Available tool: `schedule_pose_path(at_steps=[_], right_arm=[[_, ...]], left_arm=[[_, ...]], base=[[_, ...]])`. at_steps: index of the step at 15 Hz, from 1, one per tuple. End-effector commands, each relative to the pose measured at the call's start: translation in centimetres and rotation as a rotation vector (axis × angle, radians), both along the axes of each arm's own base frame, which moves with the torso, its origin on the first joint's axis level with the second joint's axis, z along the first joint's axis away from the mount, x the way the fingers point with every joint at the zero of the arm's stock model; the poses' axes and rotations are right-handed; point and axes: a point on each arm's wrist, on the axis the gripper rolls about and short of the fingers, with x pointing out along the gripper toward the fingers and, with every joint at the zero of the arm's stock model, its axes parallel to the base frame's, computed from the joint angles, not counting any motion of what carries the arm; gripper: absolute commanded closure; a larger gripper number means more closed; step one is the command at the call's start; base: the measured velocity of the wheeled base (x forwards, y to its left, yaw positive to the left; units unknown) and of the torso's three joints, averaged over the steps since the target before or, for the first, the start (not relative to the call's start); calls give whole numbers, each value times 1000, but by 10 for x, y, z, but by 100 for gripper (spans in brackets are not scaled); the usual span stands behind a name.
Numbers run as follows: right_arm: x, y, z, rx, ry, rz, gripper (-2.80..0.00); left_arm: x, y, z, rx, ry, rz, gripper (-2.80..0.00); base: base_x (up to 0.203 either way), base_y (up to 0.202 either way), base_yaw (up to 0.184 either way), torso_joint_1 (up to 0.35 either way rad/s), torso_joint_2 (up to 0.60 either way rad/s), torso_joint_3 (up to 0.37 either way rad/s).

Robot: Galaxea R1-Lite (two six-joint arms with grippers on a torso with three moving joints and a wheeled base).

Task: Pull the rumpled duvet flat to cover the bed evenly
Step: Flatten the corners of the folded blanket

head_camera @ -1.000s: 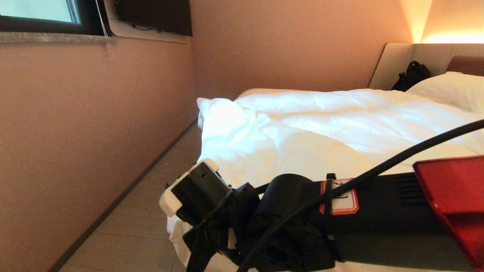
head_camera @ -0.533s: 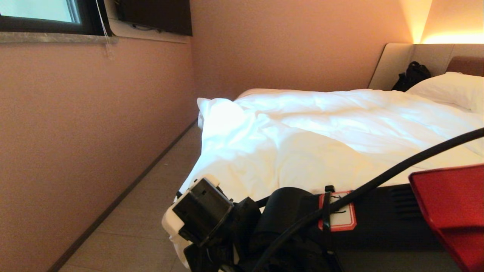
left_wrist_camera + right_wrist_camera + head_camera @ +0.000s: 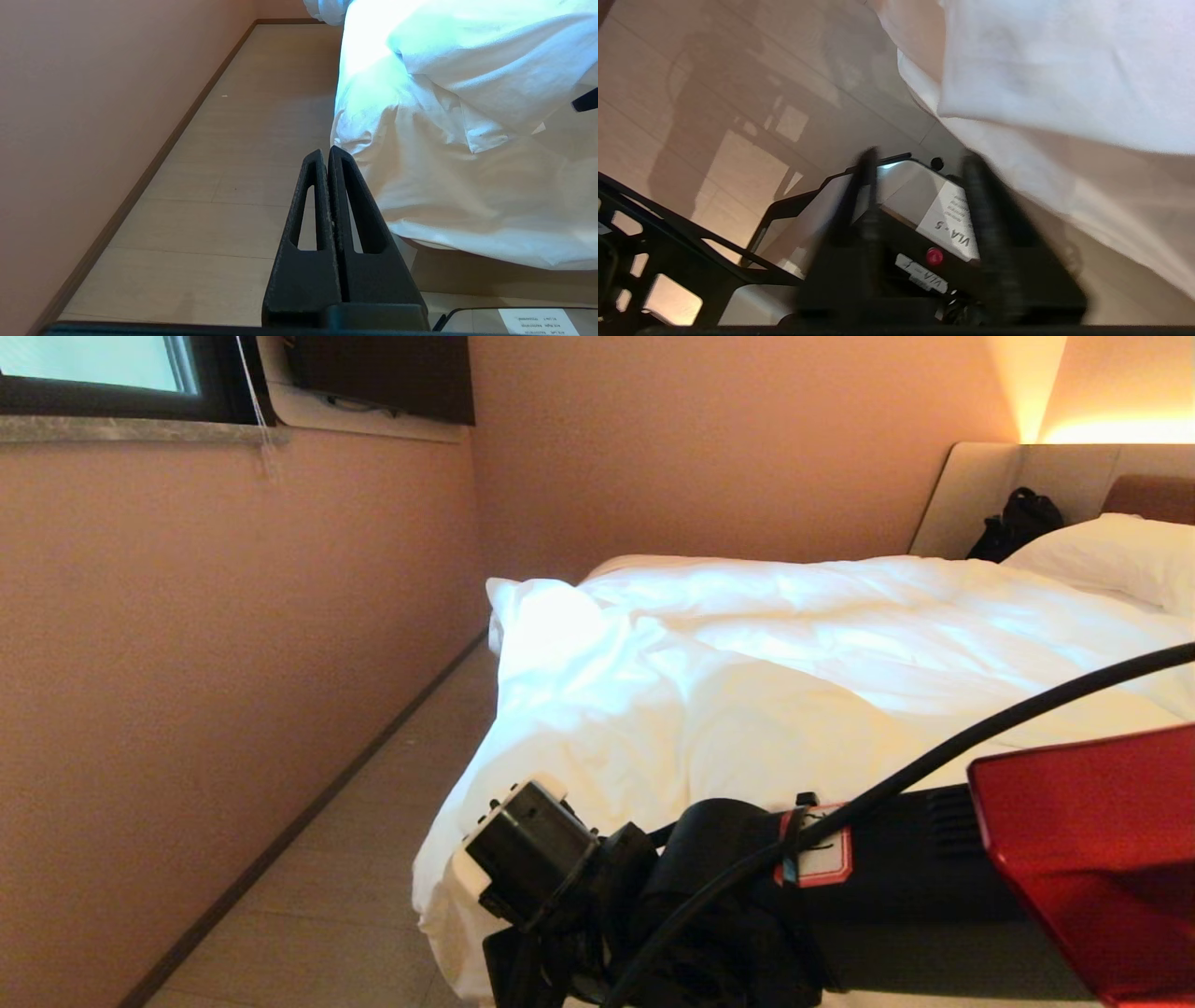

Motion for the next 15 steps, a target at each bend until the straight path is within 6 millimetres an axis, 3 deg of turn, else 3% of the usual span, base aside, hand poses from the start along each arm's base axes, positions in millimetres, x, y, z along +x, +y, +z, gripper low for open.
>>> schedule_pose_path(at_steps=[1,6,15], right_arm=[[4,0,-6,-5,22,-5,-280],[14,8,-23,-37,20,8,-280],[75,20,-49,-10,1,-89,-280]], left_arm=[[0,0,0,0,1,0,0],[0,0,0,-1,0,0,0],[0,0,0,0,1,0,0]], base=[[0,0,0,0,0,0],[0,0,0,0,0,0],[0,0,0,0,0,0]])
